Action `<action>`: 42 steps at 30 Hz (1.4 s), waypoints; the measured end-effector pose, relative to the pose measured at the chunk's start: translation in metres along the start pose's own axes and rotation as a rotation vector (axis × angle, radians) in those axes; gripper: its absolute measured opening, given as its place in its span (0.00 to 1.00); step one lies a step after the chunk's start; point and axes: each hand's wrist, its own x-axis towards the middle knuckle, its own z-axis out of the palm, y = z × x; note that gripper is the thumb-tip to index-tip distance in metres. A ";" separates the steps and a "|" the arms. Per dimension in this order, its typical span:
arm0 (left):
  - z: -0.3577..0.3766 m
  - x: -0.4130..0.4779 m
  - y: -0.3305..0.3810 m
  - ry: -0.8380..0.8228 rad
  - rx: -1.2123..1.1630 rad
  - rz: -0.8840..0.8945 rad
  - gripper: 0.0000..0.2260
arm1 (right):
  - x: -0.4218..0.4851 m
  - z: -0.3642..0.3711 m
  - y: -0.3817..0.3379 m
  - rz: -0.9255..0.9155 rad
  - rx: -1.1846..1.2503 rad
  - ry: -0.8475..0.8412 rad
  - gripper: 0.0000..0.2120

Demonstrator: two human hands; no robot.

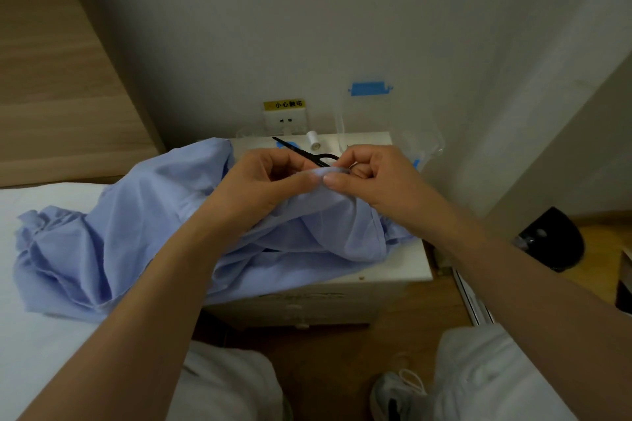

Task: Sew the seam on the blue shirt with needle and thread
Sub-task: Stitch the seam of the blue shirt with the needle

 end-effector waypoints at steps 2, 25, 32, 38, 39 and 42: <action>-0.005 0.003 -0.007 0.001 0.112 0.001 0.04 | 0.000 -0.003 0.000 0.005 0.012 -0.004 0.03; -0.008 0.000 -0.006 0.010 0.115 0.045 0.08 | 0.002 -0.004 0.004 -0.023 0.036 0.007 0.07; 0.002 0.001 -0.005 0.064 0.033 0.043 0.05 | 0.000 -0.005 0.003 -0.027 0.048 -0.009 0.06; 0.002 0.002 -0.006 0.095 0.038 0.059 0.06 | 0.000 -0.005 0.001 -0.008 0.072 -0.019 0.05; 0.003 0.002 -0.007 0.101 0.032 0.057 0.06 | -0.001 -0.006 0.001 -0.005 0.073 -0.019 0.05; 0.004 0.002 -0.007 0.122 -0.004 0.042 0.05 | -0.002 -0.006 0.000 0.012 0.068 -0.027 0.04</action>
